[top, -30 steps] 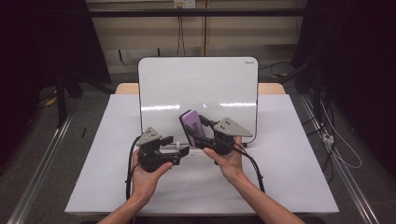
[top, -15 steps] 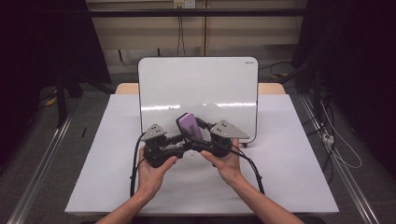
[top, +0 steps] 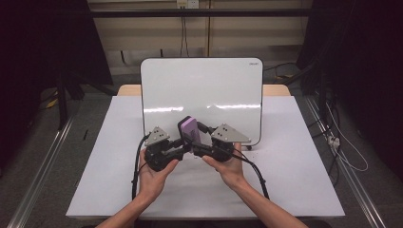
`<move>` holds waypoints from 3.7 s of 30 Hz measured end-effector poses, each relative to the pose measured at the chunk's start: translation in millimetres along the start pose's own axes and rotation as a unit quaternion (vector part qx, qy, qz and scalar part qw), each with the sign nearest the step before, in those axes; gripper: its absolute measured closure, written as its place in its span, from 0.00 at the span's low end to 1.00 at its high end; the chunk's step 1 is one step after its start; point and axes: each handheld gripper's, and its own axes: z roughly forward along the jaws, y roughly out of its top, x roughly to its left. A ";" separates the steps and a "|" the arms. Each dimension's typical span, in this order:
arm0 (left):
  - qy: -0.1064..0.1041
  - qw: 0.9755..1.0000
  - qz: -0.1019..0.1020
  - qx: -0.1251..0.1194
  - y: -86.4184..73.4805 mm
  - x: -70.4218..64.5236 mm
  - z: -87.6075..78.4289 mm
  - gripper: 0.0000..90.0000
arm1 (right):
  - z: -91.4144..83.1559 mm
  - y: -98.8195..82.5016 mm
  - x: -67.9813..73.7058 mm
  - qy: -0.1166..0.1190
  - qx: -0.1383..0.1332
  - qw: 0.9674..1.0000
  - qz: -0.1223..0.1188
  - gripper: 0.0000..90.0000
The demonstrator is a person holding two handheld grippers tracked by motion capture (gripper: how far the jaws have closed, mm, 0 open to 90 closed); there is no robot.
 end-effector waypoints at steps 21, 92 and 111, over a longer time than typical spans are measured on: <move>0.067 0.996 0.046 0.030 -2.9 13.1 -16.2 0.72 | -34.1 -3.4 -28.9 -0.047 0.042 0.998 0.020 0.14; 0.243 0.938 0.162 0.187 0.8 42.2 -12.8 0.66 | -123.3 -34.4 -77.9 -0.157 0.080 0.984 0.021 0.12; 0.196 0.966 0.123 0.117 1.9 49.9 -19.2 0.16 | -121.8 -35.0 -80.2 -0.163 0.086 0.983 0.021 0.11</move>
